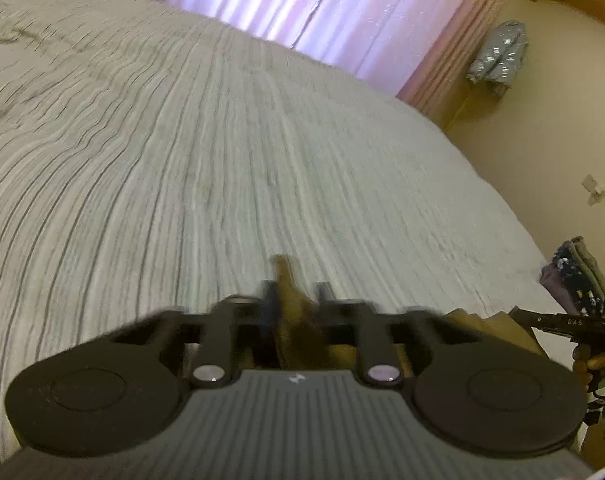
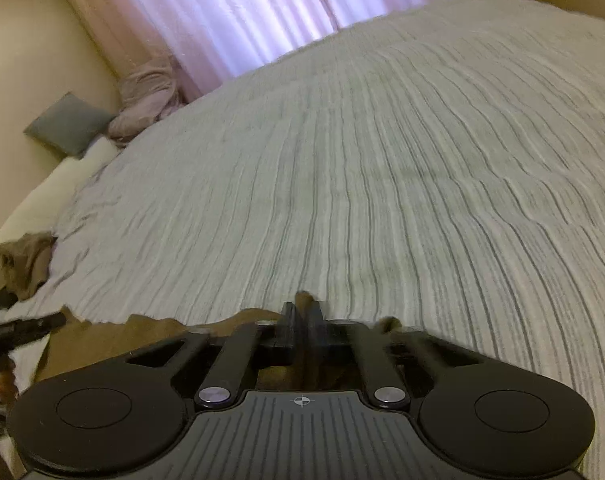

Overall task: Fold clothes
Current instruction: 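Lift the hem end with both grippers and fold it over toward the collar, then lay the folded end down and open both grippers, smoothing the fold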

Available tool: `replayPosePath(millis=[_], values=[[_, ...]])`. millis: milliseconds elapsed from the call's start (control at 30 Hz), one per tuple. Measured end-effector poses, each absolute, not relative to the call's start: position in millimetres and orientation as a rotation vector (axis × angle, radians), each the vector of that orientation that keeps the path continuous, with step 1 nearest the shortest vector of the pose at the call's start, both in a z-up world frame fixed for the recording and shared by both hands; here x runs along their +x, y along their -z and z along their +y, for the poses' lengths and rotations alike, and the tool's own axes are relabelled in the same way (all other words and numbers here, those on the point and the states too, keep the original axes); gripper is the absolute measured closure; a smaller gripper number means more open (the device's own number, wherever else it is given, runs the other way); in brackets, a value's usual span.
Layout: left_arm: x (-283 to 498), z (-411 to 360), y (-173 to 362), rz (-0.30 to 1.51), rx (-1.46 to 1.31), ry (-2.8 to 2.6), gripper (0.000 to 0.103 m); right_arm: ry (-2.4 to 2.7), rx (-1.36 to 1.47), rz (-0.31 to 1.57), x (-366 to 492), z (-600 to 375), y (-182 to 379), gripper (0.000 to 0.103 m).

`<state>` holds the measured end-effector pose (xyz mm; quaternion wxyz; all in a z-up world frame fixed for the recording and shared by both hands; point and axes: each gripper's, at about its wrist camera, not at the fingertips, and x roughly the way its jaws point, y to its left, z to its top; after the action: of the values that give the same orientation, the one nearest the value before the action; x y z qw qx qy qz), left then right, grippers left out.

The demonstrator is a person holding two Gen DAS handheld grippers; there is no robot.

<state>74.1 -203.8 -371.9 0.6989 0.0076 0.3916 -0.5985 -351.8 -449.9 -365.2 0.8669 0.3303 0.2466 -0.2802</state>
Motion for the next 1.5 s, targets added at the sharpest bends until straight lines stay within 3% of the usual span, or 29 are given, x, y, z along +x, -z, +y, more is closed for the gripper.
replayPosePath(millis=[267,433,467,500,533,567,767,933,1067,1167,1333,1500], values=[[68.3,-211.7,378.3,0.803,0.092,1.311,0.101,0.706,0.573,0.465,-362.3,-438.7,354.3,0.101],[61.2,-211.3,382.4,0.776,0.140,1.231,0.091,0.748,0.555,0.633,-338.6,-432.6,377.2,0.101],[58.5,-206.2,374.4,0.739,0.139,1.195,0.087,0.777,0.528,0.630,-337.7,-428.0,373.8,0.097],[54.1,-201.1,365.7,0.695,0.149,1.153,0.086,0.806,0.501,0.626,-336.8,-423.4,370.5,0.085],[49.4,-196.0,356.9,0.650,0.160,1.111,0.086,0.843,0.471,0.620,-336.0,-418.6,366.0,0.049],[44.2,-190.1,346.6,0.606,0.169,1.074,0.086,0.894,0.431,0.601,-335.9,-412.1,357.3,0.032],[-25.4,-154.3,308.7,0.537,0.150,1.213,0.087,0.812,0.341,0.466,-333.6,-338.3,316.0,0.032],[-90.1,-169.5,355.5,0.575,0.346,1.298,0.087,0.758,0.301,0.570,-303.6,-291.7,359.5,0.032],[-85.9,-181.0,395.9,0.652,0.353,1.240,0.082,0.717,0.274,0.647,-281.2,-256.6,392.7,0.037],[-82.8,-177.8,381.2,0.645,0.345,1.218,0.083,0.724,0.320,0.630,-285.7,-256.5,395.4,0.037],[-95.9,-155.7,344.8,0.581,0.256,1.308,0.087,0.736,0.282,0.546,-295.9,-228.8,352.8,0.038],[-114.4,-174.2,380.0,0.620,0.406,1.342,0.087,0.691,0.230,0.616,-266.7,-214.3,365.8,0.039]])
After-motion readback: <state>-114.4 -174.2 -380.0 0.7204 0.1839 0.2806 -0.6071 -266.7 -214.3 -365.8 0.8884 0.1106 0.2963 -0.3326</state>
